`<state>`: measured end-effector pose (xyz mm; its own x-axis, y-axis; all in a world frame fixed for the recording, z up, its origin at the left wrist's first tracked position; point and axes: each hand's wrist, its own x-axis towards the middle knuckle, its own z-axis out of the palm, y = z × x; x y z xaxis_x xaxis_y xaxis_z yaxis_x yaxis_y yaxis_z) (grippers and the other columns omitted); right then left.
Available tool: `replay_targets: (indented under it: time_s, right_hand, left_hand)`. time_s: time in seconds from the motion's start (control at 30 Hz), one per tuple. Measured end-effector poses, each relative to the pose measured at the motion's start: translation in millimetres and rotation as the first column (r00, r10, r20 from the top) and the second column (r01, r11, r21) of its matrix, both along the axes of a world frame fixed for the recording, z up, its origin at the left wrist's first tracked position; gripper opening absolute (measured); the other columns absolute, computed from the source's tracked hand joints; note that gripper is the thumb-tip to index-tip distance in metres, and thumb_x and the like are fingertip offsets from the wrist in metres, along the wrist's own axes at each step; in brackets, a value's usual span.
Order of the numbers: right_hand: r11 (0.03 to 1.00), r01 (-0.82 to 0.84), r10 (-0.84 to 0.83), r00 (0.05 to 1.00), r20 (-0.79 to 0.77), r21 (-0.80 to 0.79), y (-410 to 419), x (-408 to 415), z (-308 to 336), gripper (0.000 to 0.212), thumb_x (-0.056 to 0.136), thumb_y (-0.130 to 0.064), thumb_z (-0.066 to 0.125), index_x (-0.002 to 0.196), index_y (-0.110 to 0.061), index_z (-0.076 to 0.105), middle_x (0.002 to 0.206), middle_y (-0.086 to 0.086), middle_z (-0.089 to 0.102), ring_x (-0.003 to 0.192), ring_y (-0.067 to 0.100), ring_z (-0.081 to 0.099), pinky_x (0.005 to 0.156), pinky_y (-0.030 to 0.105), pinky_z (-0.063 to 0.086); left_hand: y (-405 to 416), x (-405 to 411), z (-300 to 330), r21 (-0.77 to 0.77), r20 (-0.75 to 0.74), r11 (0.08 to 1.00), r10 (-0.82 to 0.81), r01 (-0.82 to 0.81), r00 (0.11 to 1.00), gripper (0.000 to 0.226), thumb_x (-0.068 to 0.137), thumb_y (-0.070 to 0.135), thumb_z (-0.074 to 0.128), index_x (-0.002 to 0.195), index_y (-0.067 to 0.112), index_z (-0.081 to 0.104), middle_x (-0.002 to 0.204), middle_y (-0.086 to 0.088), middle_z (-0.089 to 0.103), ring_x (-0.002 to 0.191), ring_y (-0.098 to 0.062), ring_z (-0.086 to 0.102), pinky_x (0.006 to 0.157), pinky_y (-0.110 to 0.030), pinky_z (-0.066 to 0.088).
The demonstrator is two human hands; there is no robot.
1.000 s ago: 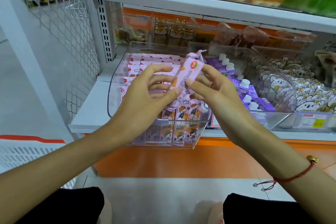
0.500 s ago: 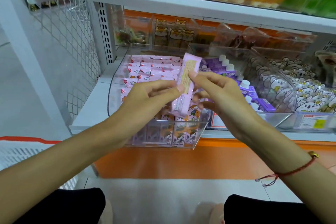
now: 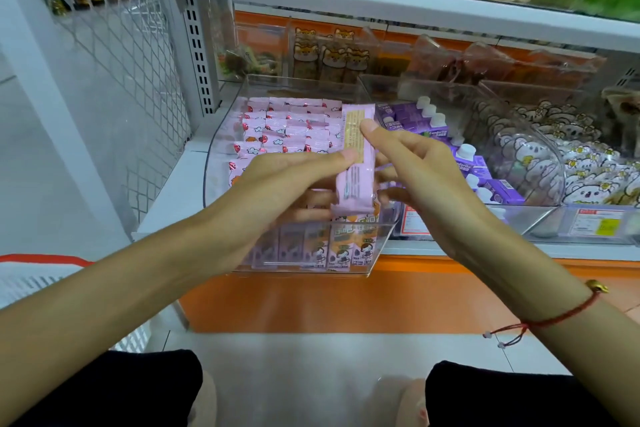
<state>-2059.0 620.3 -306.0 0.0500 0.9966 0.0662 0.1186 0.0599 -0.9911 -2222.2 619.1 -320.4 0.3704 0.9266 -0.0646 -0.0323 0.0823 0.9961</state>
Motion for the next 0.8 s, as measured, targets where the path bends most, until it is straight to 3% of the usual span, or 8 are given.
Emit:
replay_targets:
  time_s: [0.07, 0.17, 0.23, 0.33, 0.47, 0.6, 0.73, 0.8]
  right_hand:
    - [0.995, -0.030, 0.030, 1.000, 0.006, 0.092, -1.2, 0.4, -0.5, 0.028, 0.088, -0.033, 0.063, 0.107, -0.012, 0.065, 0.065, -0.008, 0.062, 0.057, 0.005, 0.058, 0.058, 0.019, 0.053]
    - [0.963, -0.131, 0.113, 0.990, 0.090, 0.235, -3.5, 3.0, -2.3, 0.034, 0.090, -0.027, 0.062, 0.124, -0.027, 0.056, 0.098, -0.001, 0.068, 0.090, 0.009, 0.064, 0.081, 0.023, 0.053]
    - [0.923, -0.216, 0.183, 0.974, 0.133, 0.319, -5.8, 2.7, -2.3, 0.036, 0.091, -0.016, 0.062, 0.125, -0.023, 0.054, 0.115, 0.001, 0.064, 0.106, 0.010, 0.060, 0.087, 0.024, 0.049]
    - [0.883, -0.266, 0.224, 0.963, 0.152, 0.388, -6.8, 2.3, -3.9, 0.036, 0.089, -0.004, 0.060, 0.121, -0.018, 0.053, 0.117, -0.004, 0.062, 0.112, 0.008, 0.057, 0.090, 0.023, 0.047]
    - [0.890, -0.251, 0.197, 0.964, 0.177, 0.382, -6.4, 1.7, -6.6, 0.040, 0.091, -0.008, 0.060, 0.129, -0.017, 0.051, 0.123, 0.001, 0.061, 0.116, 0.011, 0.056, 0.095, 0.029, 0.048]
    - [0.896, -0.176, 0.112, 0.978, 0.174, 0.407, -9.9, -3.1, -6.0, 0.045, 0.088, -0.015, 0.066, 0.130, -0.023, 0.052, 0.124, -0.008, 0.060, 0.112, 0.003, 0.057, 0.093, 0.025, 0.048]
    - [0.874, -0.005, -0.018, 0.999, 0.043, 0.486, -13.3, -13.7, -9.0, 0.039, 0.079, -0.015, 0.075, 0.112, -0.015, 0.054, 0.099, -0.016, 0.064, 0.090, -0.001, 0.062, 0.074, 0.018, 0.053]
    - [0.873, 0.043, -0.048, 0.999, -0.003, 0.485, -12.4, -15.5, -8.6, 0.030, 0.081, -0.012, 0.073, 0.104, -0.009, 0.053, 0.088, -0.015, 0.062, 0.080, 0.001, 0.062, 0.065, 0.013, 0.050]
  left_hand:
    - [-1.2, -0.8, -2.3, 0.101, -0.052, 0.994, 0.055, -0.050, 0.997, 0.032, 0.070, 0.045, 0.070, 0.098, 0.029, 0.072, 0.089, 0.010, 0.076, 0.074, -0.001, 0.070, 0.066, -0.013, 0.053]
    - [1.5, -2.9, -6.2, 0.245, -0.090, 0.966, 0.105, -0.080, 0.990, 0.041, 0.075, 0.037, 0.069, 0.115, 0.035, 0.062, 0.107, 0.010, 0.072, 0.098, 0.001, 0.067, 0.089, -0.020, 0.051]
    - [4.5, -5.1, -6.1, 0.343, -0.076, 0.934, 0.134, -0.100, 0.988, 0.041, 0.081, 0.021, 0.070, 0.120, 0.029, 0.058, 0.116, 0.009, 0.068, 0.109, 0.000, 0.062, 0.096, -0.018, 0.048]
    - [7.2, -8.2, -6.6, 0.427, -0.070, 0.897, 0.155, -0.111, 0.985, 0.038, 0.085, 0.008, 0.068, 0.117, 0.025, 0.057, 0.122, 0.005, 0.064, 0.116, -0.003, 0.058, 0.104, -0.019, 0.042]
    - [7.4, -6.9, -10.2, 0.437, -0.051, 0.892, 0.149, -0.112, 0.988, 0.037, 0.086, 0.009, 0.067, 0.114, 0.030, 0.056, 0.119, 0.007, 0.066, 0.113, -0.002, 0.060, 0.103, -0.021, 0.044]
    - [6.5, -6.5, -11.1, 0.504, -0.068, 0.851, 0.209, -0.147, 0.976, 0.031, 0.087, 0.015, 0.066, 0.114, 0.028, 0.058, 0.114, 0.013, 0.067, 0.111, 0.001, 0.059, 0.096, -0.016, 0.046]
    - [3.5, -5.4, -11.8, 0.672, -0.152, 0.723, 0.349, -0.162, 0.925, 0.030, 0.084, 0.029, 0.070, 0.112, 0.029, 0.058, 0.106, 0.019, 0.063, 0.104, -0.001, 0.058, 0.087, -0.012, 0.045]
    - [3.1, -4.5, -13.4, 0.678, -0.204, 0.723, 0.358, -0.132, 0.911, 0.033, 0.081, 0.035, 0.073, 0.109, 0.033, 0.056, 0.102, 0.020, 0.061, 0.099, -0.005, 0.057, 0.085, -0.019, 0.047]
